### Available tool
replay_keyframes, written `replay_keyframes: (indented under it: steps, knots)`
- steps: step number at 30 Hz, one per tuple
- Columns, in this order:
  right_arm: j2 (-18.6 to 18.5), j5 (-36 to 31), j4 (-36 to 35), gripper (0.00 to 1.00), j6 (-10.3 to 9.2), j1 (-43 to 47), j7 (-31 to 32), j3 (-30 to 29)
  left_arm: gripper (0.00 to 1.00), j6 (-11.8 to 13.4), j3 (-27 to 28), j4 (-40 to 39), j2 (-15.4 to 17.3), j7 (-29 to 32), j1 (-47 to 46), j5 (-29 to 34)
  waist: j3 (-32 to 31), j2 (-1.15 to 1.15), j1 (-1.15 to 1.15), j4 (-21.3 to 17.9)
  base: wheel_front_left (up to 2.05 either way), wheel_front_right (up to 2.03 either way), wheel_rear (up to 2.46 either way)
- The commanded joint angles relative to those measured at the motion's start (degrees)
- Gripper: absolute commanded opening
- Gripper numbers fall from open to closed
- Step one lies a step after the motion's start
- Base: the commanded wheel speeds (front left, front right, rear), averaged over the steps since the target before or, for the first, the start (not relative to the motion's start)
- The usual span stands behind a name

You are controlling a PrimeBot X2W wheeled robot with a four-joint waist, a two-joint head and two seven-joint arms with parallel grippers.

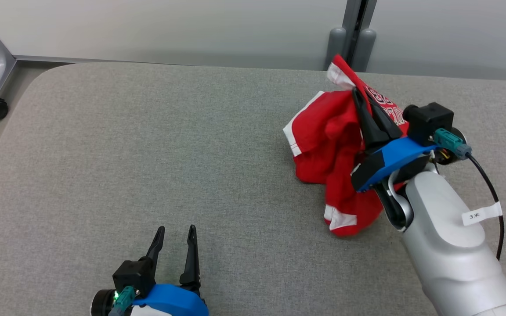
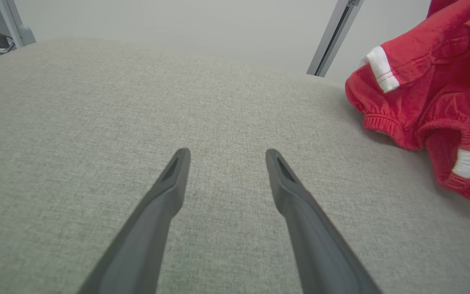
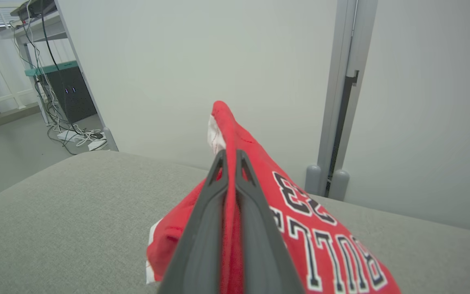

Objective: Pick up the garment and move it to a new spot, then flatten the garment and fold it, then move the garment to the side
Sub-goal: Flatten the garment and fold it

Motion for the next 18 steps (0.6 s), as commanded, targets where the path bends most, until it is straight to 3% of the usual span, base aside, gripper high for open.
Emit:
replay_keyframes:
  steps: [1,5,9,13,14,16,17,18]
  knots:
    - [0.39,1.57,-2.60,0.00,-0.01,-0.97,-0.25,1.35,1.00,-0.13,0.16,0.03,0.01,-0.14,0.00,-0.12,-0.26,0.00,0.00,0.17,0.00,0.00,0.00]
    - [1.39,7.38,-10.94,0.00,-0.01,-2.23,-0.25,4.79,1.00,-0.38,-0.14,0.32,0.02,-0.14,0.28,-0.28,-0.68,0.00,0.00,0.71,0.00,0.00,0.00]
    - [1.48,17.11,-20.14,0.00,-0.02,-1.90,-0.20,3.15,1.00,-0.49,-0.36,0.60,0.01,-0.14,0.74,-0.20,-0.95,0.00,0.00,1.38,0.00,0.00,0.00]
    - [1.50,20.67,-20.62,0.00,-0.02,2.44,-0.20,-1.60,1.00,-0.27,0.03,0.81,0.01,-0.14,0.93,-0.10,-1.16,0.00,0.00,1.38,0.00,0.00,0.00]
    - [1.52,19.99,-19.19,0.09,-0.01,3.71,-0.20,-3.25,1.00,-0.16,0.26,0.72,0.00,-0.14,1.00,-0.13,-1.05,0.00,0.00,1.18,0.00,0.00,0.00]
    - [1.43,17.18,-15.86,0.49,-0.01,6.29,-0.21,-8.64,1.00,-0.13,0.49,0.50,0.01,-0.14,1.01,-0.30,-0.67,0.00,0.00,0.71,0.00,0.00,0.00]
    - [1.43,17.18,-15.86,0.49,-0.01,6.29,-0.21,-8.64,1.00,-0.13,0.49,0.50,0.01,-0.14,1.01,-0.30,-0.67,0.00,0.00,0.71,0.00,0.00,0.00]
    - [1.55,15.43,-13.22,1.00,-0.01,8.10,-0.20,-11.11,1.00,-0.09,0.53,0.45,0.00,-0.14,0.98,-0.42,-0.51,0.00,0.00,0.40,0.00,0.00,0.00]
